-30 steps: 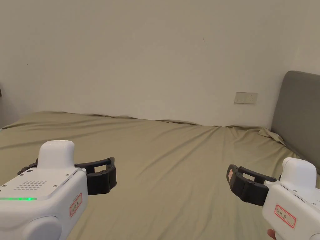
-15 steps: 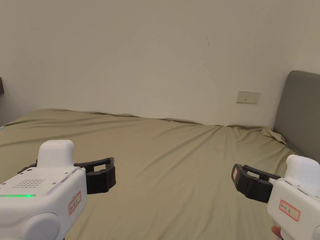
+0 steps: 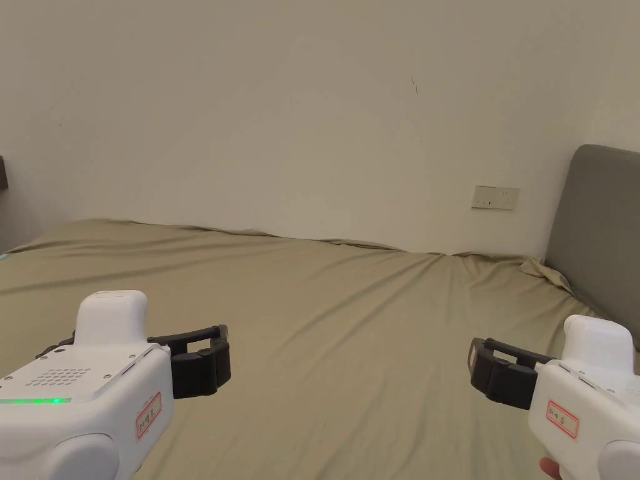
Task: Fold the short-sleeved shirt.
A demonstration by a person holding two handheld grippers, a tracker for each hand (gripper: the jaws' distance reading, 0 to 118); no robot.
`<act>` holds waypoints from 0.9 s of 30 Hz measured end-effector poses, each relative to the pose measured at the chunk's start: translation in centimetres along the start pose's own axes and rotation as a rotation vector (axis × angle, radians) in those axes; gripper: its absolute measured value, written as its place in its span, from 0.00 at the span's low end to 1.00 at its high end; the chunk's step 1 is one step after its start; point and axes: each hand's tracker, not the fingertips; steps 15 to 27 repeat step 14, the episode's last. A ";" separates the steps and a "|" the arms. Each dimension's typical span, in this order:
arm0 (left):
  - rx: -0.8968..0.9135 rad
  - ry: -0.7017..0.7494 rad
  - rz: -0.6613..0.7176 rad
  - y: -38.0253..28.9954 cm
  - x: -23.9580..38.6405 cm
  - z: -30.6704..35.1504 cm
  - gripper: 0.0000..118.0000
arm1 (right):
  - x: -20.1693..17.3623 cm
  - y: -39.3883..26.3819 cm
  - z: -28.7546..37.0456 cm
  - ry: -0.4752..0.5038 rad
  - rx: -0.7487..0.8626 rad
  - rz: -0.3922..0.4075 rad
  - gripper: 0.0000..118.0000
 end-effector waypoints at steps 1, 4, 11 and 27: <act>-0.001 -0.004 0.003 0.0 0.0 0.0 1.00 | 0.3 -0.1 0.2 0.047 0.014 -0.037 1.00; -0.002 -0.002 0.000 -0.1 0.0 0.1 1.00 | 0.7 -0.3 0.5 0.113 0.023 -0.071 1.00; 0.011 -0.002 -0.002 -0.1 0.1 0.3 1.00 | -0.7 -1.9 1.0 -0.041 0.144 0.213 1.00; 0.002 0.008 -0.007 -0.3 0.1 0.2 1.00 | -0.8 -2.2 0.8 -0.027 0.143 0.190 1.00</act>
